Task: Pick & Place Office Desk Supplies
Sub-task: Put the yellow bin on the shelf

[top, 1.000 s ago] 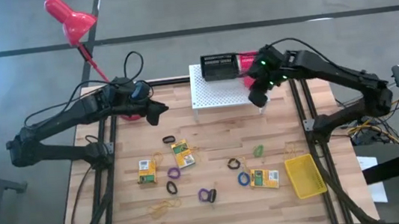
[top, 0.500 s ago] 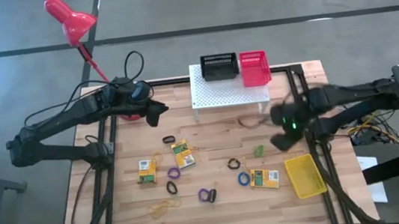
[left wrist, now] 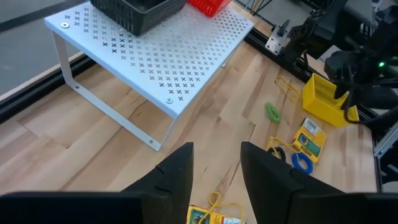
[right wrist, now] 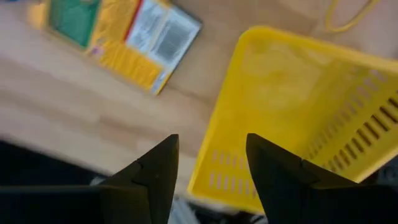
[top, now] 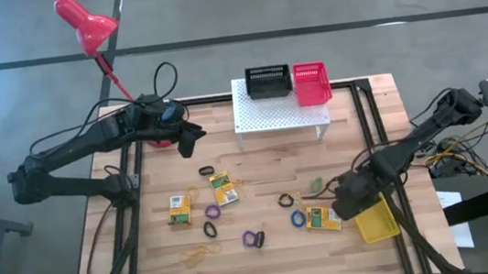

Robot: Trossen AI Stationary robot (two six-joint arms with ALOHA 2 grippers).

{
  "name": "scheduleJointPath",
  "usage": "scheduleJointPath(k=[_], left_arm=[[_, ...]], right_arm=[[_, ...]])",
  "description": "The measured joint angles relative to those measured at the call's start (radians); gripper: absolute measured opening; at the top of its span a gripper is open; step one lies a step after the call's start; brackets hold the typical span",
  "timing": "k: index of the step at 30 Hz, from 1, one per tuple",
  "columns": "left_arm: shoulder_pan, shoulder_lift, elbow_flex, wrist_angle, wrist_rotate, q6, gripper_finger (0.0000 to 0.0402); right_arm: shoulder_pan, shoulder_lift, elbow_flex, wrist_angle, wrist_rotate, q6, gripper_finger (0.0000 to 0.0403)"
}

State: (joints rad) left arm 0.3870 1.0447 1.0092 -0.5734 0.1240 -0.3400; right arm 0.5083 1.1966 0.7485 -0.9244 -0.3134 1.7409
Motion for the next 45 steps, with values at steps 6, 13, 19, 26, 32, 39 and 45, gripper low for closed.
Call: scheduleJointPath(k=[6,13,19,26,32,39,45], left_arm=[[0.000,0.000,0.000,0.000,0.008,0.001,0.0138],[0.000,0.000,0.000,0.000,0.035,0.000,0.0138],[0.000,0.000,0.000,-0.003,0.075,0.000,0.0138],[0.000,0.000,0.000,-0.003,0.085,0.001,0.0138],[0.000,0.000,0.000,-0.003,0.091,0.011,0.0138],[0.000,0.000,0.000,-0.006,0.107,0.030,0.0138],[0.000,0.000,0.000,-0.012,0.117,0.026,0.0138]], right_arm=[[0.003,0.130,0.006,0.001,0.000,-0.031,0.0161],[0.002,0.231,0.009,0.048,-0.002,-0.077,0.0105],[-0.004,0.243,0.061,0.060,-0.007,-0.118,0.0032],[-0.094,0.244,0.298,-0.001,-0.009,-0.281,0.0013],[-0.234,0.280,0.598,-0.076,0.097,-0.619,0.0013],[-0.424,0.511,1.030,-0.228,0.158,-1.100,0.0013],[-0.519,0.779,1.429,-0.475,0.332,-1.415,0.0013]])
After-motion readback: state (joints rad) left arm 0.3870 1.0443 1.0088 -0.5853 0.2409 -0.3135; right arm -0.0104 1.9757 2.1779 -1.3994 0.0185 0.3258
